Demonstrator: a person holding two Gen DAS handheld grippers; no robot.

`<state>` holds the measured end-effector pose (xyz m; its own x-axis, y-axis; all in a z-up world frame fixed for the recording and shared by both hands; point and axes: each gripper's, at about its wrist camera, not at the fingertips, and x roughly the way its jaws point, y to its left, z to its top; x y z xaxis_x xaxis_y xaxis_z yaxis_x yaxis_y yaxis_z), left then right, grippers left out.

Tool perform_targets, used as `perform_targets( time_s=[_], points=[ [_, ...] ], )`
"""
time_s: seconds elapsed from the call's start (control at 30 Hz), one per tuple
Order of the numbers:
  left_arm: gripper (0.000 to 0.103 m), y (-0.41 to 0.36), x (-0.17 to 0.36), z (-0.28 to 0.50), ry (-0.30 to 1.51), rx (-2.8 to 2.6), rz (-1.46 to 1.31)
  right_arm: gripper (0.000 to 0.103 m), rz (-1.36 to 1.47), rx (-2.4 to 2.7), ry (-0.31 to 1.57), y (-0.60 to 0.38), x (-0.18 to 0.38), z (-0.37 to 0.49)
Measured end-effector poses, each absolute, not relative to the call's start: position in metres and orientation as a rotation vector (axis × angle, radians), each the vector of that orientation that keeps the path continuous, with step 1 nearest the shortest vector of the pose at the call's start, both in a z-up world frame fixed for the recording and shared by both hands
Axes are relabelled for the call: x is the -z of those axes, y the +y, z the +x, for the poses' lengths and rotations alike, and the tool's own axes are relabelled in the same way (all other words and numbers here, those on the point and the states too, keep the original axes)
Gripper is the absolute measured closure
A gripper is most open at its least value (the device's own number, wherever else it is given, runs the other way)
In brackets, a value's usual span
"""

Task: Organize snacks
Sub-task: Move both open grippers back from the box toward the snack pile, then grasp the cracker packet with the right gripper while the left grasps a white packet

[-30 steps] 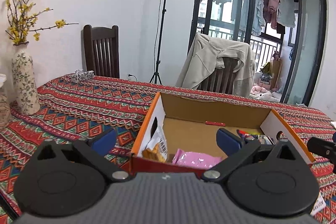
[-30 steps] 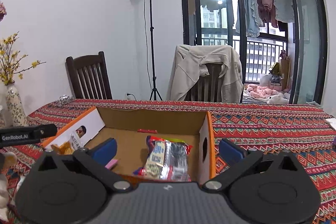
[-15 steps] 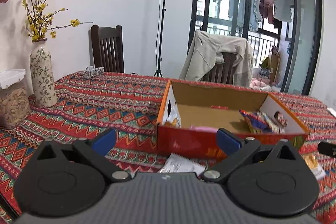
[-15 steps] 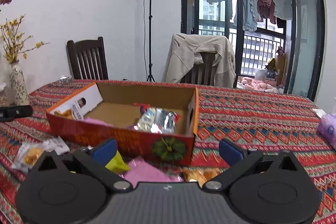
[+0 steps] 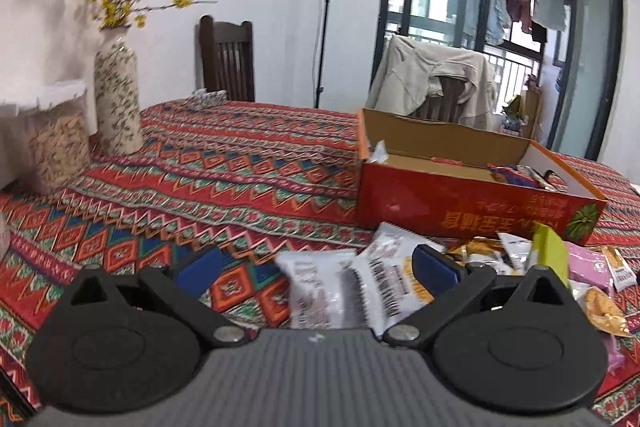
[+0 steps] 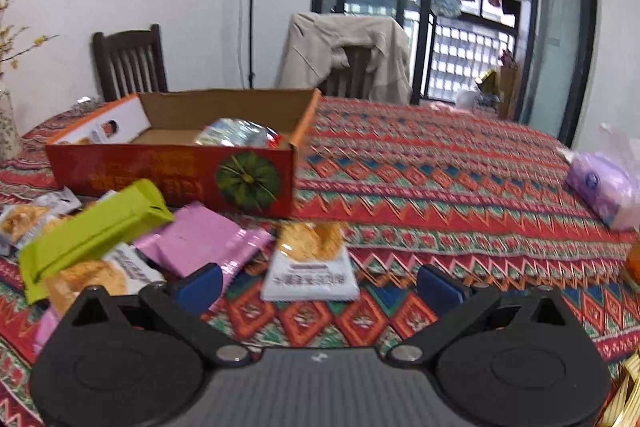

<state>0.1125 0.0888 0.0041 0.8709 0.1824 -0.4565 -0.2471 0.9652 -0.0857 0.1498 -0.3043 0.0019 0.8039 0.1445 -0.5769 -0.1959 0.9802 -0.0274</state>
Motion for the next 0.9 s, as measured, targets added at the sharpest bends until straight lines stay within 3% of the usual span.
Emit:
perform_targets(
  time_s=[0.5,0.9],
  points=[
    [0.0,0.095,0.001,0.109,0.424,-0.233,-0.167,0.0,-0.105,-0.13,0.754,-0.295,0.022,0.214],
    [0.0,0.096,0.002,0.107,0.416,-0.23,-0.176,0.0,-0.047,-0.141,0.748,-0.296,0.029,0.232]
  ],
)
